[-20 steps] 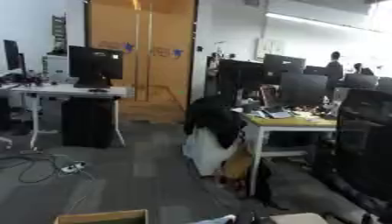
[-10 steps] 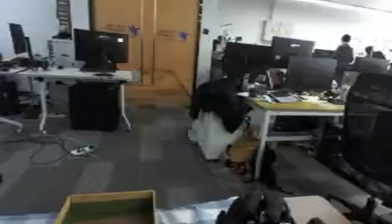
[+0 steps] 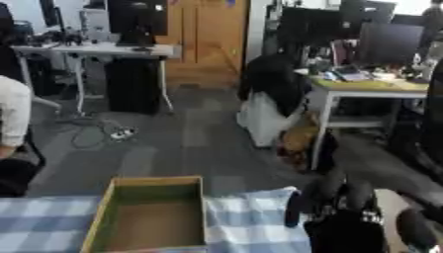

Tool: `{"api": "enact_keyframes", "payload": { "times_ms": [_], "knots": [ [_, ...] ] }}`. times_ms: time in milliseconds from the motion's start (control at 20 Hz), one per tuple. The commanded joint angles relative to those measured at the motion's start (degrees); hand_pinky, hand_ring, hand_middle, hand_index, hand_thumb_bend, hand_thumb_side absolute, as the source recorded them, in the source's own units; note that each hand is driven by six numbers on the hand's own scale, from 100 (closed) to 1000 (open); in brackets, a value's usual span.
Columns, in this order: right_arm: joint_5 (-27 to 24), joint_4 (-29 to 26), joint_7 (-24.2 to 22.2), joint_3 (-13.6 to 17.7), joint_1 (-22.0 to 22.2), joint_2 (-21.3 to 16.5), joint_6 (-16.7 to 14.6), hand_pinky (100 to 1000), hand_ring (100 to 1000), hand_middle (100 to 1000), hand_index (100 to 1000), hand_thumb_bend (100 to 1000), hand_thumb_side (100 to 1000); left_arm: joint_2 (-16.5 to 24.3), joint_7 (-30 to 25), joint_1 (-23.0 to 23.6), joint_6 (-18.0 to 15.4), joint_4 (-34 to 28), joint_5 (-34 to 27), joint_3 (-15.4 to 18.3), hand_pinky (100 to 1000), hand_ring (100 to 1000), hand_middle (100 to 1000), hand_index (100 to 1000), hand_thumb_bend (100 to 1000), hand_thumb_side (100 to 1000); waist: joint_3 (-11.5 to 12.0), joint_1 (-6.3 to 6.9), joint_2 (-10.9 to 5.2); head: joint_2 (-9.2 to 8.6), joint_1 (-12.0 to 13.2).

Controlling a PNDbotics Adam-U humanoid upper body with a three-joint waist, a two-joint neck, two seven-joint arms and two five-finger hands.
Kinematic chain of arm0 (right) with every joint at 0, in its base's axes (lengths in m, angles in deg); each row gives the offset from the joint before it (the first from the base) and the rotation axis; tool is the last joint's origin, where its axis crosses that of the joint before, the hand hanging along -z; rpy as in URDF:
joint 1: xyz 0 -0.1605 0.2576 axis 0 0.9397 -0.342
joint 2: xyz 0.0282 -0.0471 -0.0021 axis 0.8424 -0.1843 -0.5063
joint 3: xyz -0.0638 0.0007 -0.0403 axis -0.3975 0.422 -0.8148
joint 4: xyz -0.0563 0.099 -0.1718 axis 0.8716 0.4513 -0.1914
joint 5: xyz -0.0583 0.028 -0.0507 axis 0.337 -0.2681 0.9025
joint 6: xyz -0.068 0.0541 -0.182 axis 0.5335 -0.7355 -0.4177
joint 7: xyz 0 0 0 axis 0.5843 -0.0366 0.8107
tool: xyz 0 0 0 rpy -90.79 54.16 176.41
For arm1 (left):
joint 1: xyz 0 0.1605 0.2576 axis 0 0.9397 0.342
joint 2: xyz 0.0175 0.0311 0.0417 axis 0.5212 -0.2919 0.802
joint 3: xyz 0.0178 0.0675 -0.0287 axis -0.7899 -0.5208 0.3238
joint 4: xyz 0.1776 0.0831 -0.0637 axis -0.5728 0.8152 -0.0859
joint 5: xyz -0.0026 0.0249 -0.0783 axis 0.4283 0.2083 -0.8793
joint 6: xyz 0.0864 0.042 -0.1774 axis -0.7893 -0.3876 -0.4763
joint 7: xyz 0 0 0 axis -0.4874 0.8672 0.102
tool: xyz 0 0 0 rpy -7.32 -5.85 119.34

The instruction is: Pick up objects on the table and place them in the box.

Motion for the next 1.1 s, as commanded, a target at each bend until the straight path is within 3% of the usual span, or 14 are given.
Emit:
{"api": "enact_keyframes", "payload": {
  "times_ms": [50, 500, 1100],
  "knots": [
    [1.8, -0.6, -11.0, 1.2, -0.2, -0.7, -12.1, 513, 624, 641, 669, 147, 729, 5.5, -0.9, -0.5, 3.0, -0.5, -1.5, 0.6, 851, 739, 968, 787, 165, 768, -0.1, 0.31, -1.18, 3.65, 0.7],
    [4.4, -0.6, -9.3, 1.0, 0.0, -0.7, -11.4, 516, 628, 642, 671, 145, 736, 13.5, -4.1, -3.9, 5.4, 7.6, -2.5, -1.5, 837, 737, 961, 796, 106, 795, -0.4, 0.92, -1.64, 8.39, 0.1],
    [5.2, -0.6, -11.8, 0.1, 0.8, -1.0, -11.7, 519, 631, 645, 676, 140, 749, 18.3, -12.3, -9.0, 5.4, 18.1, 1.6, -6.0, 814, 750, 978, 835, 100, 833, -0.5, 1.22, -2.44, 8.86, 0.8]
  ]
}}
